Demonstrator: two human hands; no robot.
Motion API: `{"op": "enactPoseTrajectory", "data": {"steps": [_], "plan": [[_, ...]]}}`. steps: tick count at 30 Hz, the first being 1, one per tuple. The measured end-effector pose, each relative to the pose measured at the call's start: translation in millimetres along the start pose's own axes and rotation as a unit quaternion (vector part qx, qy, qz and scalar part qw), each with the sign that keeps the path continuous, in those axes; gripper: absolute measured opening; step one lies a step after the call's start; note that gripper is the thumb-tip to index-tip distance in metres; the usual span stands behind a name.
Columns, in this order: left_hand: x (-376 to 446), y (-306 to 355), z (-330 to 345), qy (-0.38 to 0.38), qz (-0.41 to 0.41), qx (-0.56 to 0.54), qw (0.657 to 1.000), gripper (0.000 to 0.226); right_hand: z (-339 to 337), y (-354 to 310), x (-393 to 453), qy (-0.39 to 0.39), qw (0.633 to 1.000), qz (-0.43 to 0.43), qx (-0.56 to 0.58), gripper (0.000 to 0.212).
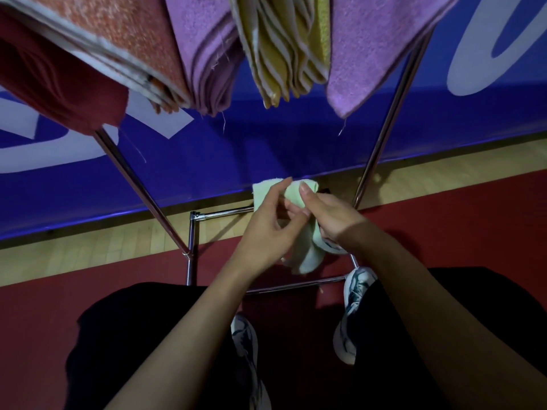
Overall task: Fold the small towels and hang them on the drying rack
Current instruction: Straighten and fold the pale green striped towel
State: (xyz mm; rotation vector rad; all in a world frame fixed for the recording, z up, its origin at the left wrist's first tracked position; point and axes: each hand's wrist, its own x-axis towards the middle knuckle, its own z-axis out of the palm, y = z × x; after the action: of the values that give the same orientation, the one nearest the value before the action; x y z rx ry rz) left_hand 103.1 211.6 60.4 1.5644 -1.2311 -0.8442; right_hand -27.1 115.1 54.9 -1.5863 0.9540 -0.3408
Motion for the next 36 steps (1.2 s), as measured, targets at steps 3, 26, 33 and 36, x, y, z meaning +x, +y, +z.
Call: {"op": "enactPoseTrajectory", "data": {"steps": [3,26,33,36], "plan": [[1.8,-1.6,-3.6,0.011,0.007,-0.013,1.000,0.055,-0.5,-0.2,2.8,0.005,0.999,0.019,0.036,0.068],[15.8,0.4,-31.4,0.026,0.093,0.075,0.992,0.016,1.4,-11.7,-13.2,-0.039,0.996,-0.048,-0.059,0.067],[16.2,18.1,-60.1,0.041,0.054,-0.182,0.981,0.025,-4.2,-2.2,-11.7,-0.135,0.913,-0.035,-0.383,0.020],[18.7,21.0,-70.9,0.073,0.016,-0.272,0.959,0.020,-2.0,5.5,-8.9,-0.142,0.892,-0.006,-0.429,0.037]]}}
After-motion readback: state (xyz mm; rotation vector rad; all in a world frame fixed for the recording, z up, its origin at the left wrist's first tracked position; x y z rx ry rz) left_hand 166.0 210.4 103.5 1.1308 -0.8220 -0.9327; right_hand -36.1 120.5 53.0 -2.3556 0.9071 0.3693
